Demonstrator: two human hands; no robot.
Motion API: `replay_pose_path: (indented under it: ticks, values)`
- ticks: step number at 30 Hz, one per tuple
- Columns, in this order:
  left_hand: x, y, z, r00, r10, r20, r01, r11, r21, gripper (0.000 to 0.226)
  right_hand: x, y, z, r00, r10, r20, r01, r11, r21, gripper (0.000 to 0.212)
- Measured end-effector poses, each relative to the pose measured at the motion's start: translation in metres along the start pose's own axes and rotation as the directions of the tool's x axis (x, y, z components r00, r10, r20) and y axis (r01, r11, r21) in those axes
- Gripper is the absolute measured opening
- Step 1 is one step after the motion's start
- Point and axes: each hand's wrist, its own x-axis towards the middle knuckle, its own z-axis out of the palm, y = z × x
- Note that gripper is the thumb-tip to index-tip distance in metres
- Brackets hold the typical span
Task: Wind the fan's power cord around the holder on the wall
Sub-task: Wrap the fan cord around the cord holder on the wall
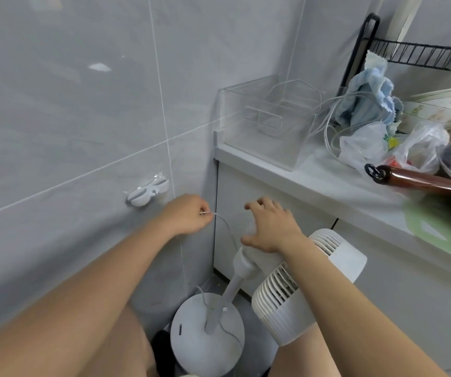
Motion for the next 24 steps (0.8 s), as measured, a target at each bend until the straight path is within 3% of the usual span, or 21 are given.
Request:
replay_pose_path:
  ticks: [3,8,14,20,24]
  values:
    - [-0.013,0.047,-0.03,0.989,0.051,0.14,-0.084,0.967,0.24,0.033,0.004,-0.015,-0.001,0.99,-0.142,0.001,0.142,0.99,-0.011,0.081]
    - [-0.021,0.084,-0.035,0.963,0.034,0.267,-0.133,0.922,0.365,0.03,0.008,-0.02,0.002,0.985,-0.165,0.043,0.166,0.986,-0.02,0.04]
    - [-0.023,0.048,-0.035,0.964,0.12,0.239,-0.148,0.983,0.104,0.043,0.006,-0.009,0.004,0.994,-0.088,-0.062,0.086,0.996,-0.039,0.036]
    - [-0.027,-0.025,-0.025,0.946,-0.125,0.298,0.145,0.988,-0.047,0.043,0.012,-0.008,0.003,0.993,-0.018,-0.115,0.013,0.999,-0.041,0.034]
    - [-0.039,-0.043,-0.028,0.937,-0.109,0.333,0.147,0.985,-0.093,0.041,0.021,-0.013,0.004,0.994,0.026,-0.102,-0.029,0.999,-0.031,0.037]
